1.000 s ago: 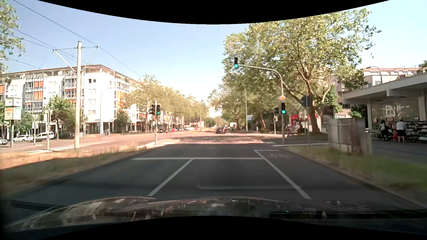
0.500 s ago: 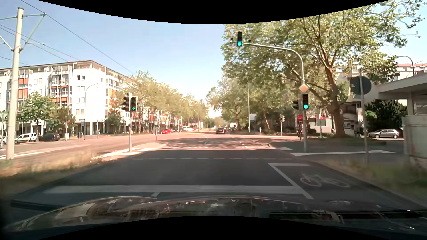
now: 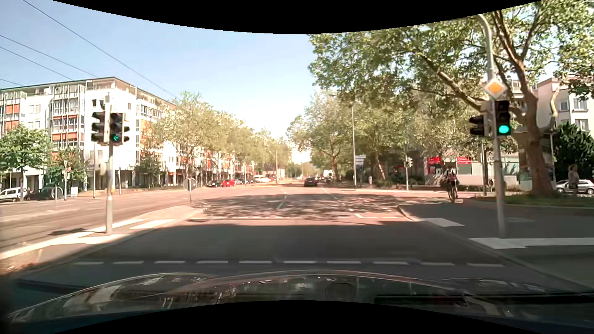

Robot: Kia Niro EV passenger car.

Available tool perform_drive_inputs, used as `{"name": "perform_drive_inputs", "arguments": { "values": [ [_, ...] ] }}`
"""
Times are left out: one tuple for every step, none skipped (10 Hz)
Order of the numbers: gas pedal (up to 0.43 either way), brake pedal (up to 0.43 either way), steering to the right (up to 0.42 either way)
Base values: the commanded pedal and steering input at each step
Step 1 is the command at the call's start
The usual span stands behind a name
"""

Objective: Follow the waypoints while adhering to traffic rules and regulations

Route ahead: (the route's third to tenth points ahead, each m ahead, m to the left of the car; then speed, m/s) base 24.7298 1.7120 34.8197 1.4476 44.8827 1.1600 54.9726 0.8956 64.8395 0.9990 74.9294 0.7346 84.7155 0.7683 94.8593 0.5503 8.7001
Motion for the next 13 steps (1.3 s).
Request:
{"name": "perform_drive_inputs", "arguments": {
  "values": [
    [0.118, 0.0, -0.021],
    [0.13, 0.0, -0.019],
    [0.15, 0.0, -0.014],
    [0.169, 0.0, -0.011],
    [0.177, 0.0, -0.009],
    [0.189, 0.0, -0.008],
    [0.209, 0.0, -0.009],
    [0.22, 0.0, -0.009],
    [0.22, 0.0, -0.008],
    [0.22, 0.0, -0.008],
    [0.22, 0.0, -0.008],
    [0.22, 0.0, -0.007],
    [0.22, 0.0, -0.006]
  ]
}}
